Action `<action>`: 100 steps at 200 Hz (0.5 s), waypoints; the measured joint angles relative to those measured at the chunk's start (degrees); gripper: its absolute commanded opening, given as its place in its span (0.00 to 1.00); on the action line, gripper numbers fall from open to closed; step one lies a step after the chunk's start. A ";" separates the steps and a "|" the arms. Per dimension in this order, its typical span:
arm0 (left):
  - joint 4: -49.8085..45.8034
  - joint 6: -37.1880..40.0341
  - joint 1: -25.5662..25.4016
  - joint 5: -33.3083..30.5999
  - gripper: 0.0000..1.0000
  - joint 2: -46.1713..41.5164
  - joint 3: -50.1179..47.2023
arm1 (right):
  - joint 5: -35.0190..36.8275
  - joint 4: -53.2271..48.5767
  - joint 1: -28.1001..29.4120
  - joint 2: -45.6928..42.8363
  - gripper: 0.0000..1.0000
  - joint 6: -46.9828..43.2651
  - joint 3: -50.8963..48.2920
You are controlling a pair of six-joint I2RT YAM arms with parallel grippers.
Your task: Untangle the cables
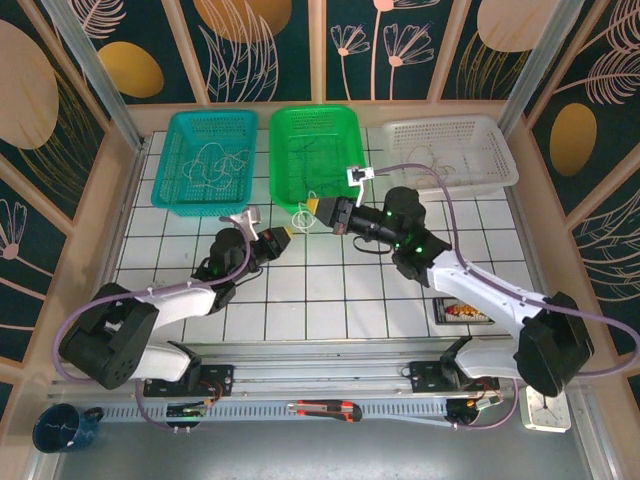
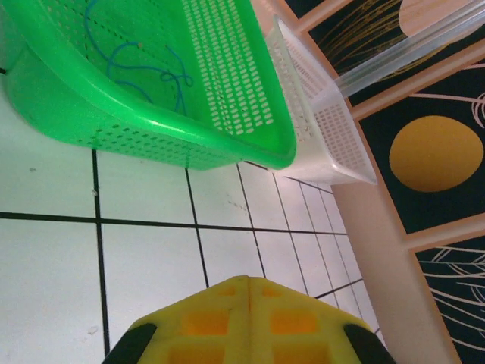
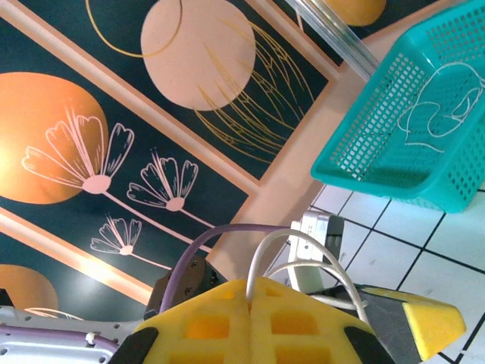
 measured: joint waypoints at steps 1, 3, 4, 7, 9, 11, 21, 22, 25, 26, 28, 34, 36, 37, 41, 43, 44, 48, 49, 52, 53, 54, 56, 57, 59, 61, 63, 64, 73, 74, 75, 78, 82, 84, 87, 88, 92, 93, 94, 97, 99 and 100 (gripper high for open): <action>-0.07 0.07 0.00 -0.17 0.00 -0.15 -0.04 | 0.02 0.00 -0.09 -0.15 0.00 0.00 -0.07; -0.11 0.09 0.00 -0.26 0.00 -0.31 -0.07 | 0.02 0.00 -0.17 -0.31 0.00 -0.02 -0.13; -0.24 0.13 0.00 -0.37 0.00 -0.44 -0.09 | 0.02 0.00 -0.24 -0.42 0.00 -0.02 -0.17; -0.37 0.26 0.00 -0.55 0.00 -0.76 -0.13 | 0.09 -0.02 -0.44 -0.70 0.00 -0.02 -0.31; -0.44 0.26 0.00 -0.61 0.00 -0.96 -0.15 | 0.11 -0.02 -0.61 -0.90 0.00 -0.02 -0.37; -0.48 0.33 0.00 -0.68 0.01 -1.09 -0.20 | 0.13 -0.02 -0.70 -0.98 0.00 -0.04 -0.42; -0.94 0.68 0.00 -1.05 0.07 -2.25 -0.31 | 0.26 -0.07 -1.46 -1.53 0.00 -0.04 -0.59; -0.98 0.68 0.00 -1.05 0.07 -2.32 -0.31 | 0.26 -0.04 -1.57 -1.60 0.00 -0.07 -0.63; -1.14 0.72 0.00 -1.11 0.10 -2.64 -0.33 | 0.26 -0.04 -1.79 -1.68 0.00 -0.04 -0.70; -1.16 0.81 0.00 -1.14 0.11 -2.73 -0.33 | 0.26 -0.04 -1.84 -1.70 0.00 -0.04 -0.70; -1.27 0.92 0.00 -1.20 0.13 -2.97 -0.33 | 0.26 -0.04 -2.03 -1.77 0.00 -0.07 -0.76; -1.44 1.33 0.00 -1.22 0.18 -3.65 -0.33 | 0.26 -0.04 -2.45 -1.84 0.00 -0.07 -0.96; -1.51 1.20 0.00 -1.22 0.21 -3.80 -0.33 | 0.26 -0.02 -2.58 -1.86 0.00 -0.07 -1.05; -1.55 1.05 0.00 -1.25 0.21 -3.93 -0.33 | 0.24 -0.02 -2.67 -1.86 0.00 -0.09 -1.09; -1.60 1.77 0.00 -1.20 0.25 -4.37 -0.33 | 0.24 -0.07 -2.89 -1.86 0.00 -0.09 -1.20; -1.62 1.40 0.00 -1.18 0.27 -4.59 -0.33 | 0.24 -0.07 -2.99 -1.86 0.00 -0.13 -1.31; -1.62 1.31 0.00 -1.18 0.28 -4.66 -0.33 | 0.24 -0.07 -3.06 -1.84 0.00 -0.15 -1.36; -1.70 2.01 0.00 -0.94 0.32 -5.14 -0.33 | 0.24 -0.11 -3.23 -1.84 0.00 -0.24 -1.51; -1.73 1.84 0.00 -0.87 0.33 -5.20 -0.31 | 0.24 -0.15 -3.28 -1.84 0.00 -0.24 -1.57; -1.81 1.88 0.00 -0.74 0.35 -5.49 -0.26 | 0.26 -0.20 -3.37 -1.84 0.00 -0.28 -1.70; -1.84 2.10 0.00 -0.68 0.36 -5.55 -0.24 | 0.24 -0.22 -3.39 -1.84 0.00 -0.28 -1.75; -1.86 2.32 0.00 -0.59 0.37 -5.62 -0.22 | 0.24 -0.26 -3.45 -1.84 0.00 -0.33 -1.81; -1.99 2.14 0.00 -0.42 0.38 -5.81 -0.20 | 0.24 -0.31 -3.52 -1.84 0.00 -0.42 -1.86; -2.01 1.90 0.00 -0.28 0.39 -5.92 -0.13 | 0.24 -0.39 -3.54 -1.84 0.00 -0.48 -1.90; -2.14 2.14 0.00 -0.22 0.41 -6.05 -0.07 | 0.26 -0.50 -3.58 -1.84 0.00 -0.46 -1.97; -2.27 2.54 0.00 -0.09 0.42 -6.23 0.04 | 0.24 -0.59 -3.61 -1.81 0.00 -0.50 -1.99; -2.38 2.45 0.00 0.09 0.44 -6.32 0.13 | 0.24 -0.68 -3.61 -1.81 0.00 -0.61 -2.01; -2.45 2.23 0.00 0.20 0.44 -6.43 0.22 | 0.24 -0.76 -3.63 -1.81 0.00 -0.66 -2.03; -2.89 2.64 0.00 1.27 0.49 -6.73 1.03 | 0.26 -1.20 -3.63 -1.64 0.00 -0.72 -2.05; -2.89 2.86 0.00 1.40 0.49 -6.73 1.11 | 0.24 -1.25 -3.63 -1.57 0.00 -0.74 -2.05; -2.95 2.89 0.00 1.44 0.50 -6.75 1.29 | 0.22 -1.27 -3.63 -1.57 0.00 -0.74 -2.05; -2.97 2.54 0.00 1.79 0.51 -6.80 1.57 | 0.24 -1.36 -3.63 -1.49 0.00 -0.85 -2.05; -3.08 2.91 0.00 2.36 0.52 -6.82 2.19 | 0.22 -1.40 -3.63 -1.33 0.00 -0.92 -2.05; -3.08 2.71 0.00 2.62 0.53 -6.82 2.40 | 0.22 -1.42 -3.63 -1.27 0.00 -0.94 -2.05; -3.08 2.95 0.00 3.02 0.53 -6.82 2.86 | 0.22 -1.42 -3.63 -1.11 0.00 -1.01 -2.05; -3.10 2.95 0.00 3.17 0.54 -6.82 3.08 | 0.22 -1.42 -3.63 -1.09 0.00 -1.03 -2.05; -3.08 2.80 0.00 3.65 0.54 -6.82 3.61 | 0.24 -1.44 -3.63 -0.87 0.00 -1.07 -2.05; -3.08 2.86 0.00 3.89 0.55 -6.82 3.82 | 0.24 -1.44 -3.63 -0.83 0.00 -1.09 -2.05; -3.08 2.86 0.00 4.00 0.55 -6.82 3.93 | 0.22 -1.44 -3.63 -0.76 0.00 -1.09 -2.05; -3.06 2.73 0.00 4.42 0.55 -6.82 4.35 | 0.24 -1.42 -3.63 -0.63 0.00 -1.09 -2.05; -3.04 2.80 0.00 4.63 0.56 -6.82 4.63 | 0.24 -1.44 -3.63 -0.50 0.00 -1.09 -2.05; -3.02 2.80 -0.02 4.76 0.56 -6.82 4.72 | 0.24 -1.44 -3.63 -0.46 0.00 -1.11 -2.05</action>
